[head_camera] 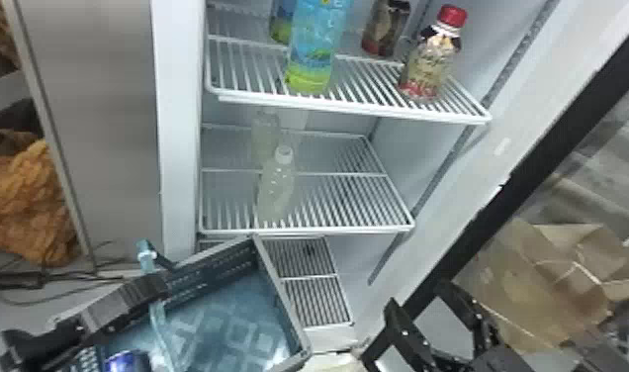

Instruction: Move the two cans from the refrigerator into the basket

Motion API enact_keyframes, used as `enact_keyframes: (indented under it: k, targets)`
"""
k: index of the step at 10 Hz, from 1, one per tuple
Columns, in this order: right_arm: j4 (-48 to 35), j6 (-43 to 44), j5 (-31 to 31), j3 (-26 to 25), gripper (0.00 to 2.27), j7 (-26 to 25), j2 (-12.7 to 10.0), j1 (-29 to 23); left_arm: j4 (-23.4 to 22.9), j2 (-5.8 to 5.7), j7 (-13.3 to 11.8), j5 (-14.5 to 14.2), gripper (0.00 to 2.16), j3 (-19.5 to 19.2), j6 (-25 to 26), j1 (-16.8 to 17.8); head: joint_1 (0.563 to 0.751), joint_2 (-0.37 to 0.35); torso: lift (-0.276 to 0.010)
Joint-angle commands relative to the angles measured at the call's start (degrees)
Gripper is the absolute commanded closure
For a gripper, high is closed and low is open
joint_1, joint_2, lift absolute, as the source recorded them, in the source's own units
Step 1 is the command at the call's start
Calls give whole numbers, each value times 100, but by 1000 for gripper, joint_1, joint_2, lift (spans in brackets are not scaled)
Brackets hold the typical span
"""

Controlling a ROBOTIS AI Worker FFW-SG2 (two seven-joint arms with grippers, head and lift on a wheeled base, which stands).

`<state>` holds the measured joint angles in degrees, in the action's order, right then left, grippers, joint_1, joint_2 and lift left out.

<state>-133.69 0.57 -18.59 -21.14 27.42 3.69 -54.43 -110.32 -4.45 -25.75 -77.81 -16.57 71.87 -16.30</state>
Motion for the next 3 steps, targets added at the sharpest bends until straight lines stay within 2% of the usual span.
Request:
enact_keyframes:
  k: [1, 3]
  targets:
    - [17, 0, -3, 0, 217, 0, 0, 1, 0, -3, 0, 0, 1210, 0, 13, 0, 695, -350, -219]
    - [17, 0, -14, 0, 220, 0, 0, 1, -14, -3, 0, 11, 1211, 0, 27, 0, 695, -350, -219]
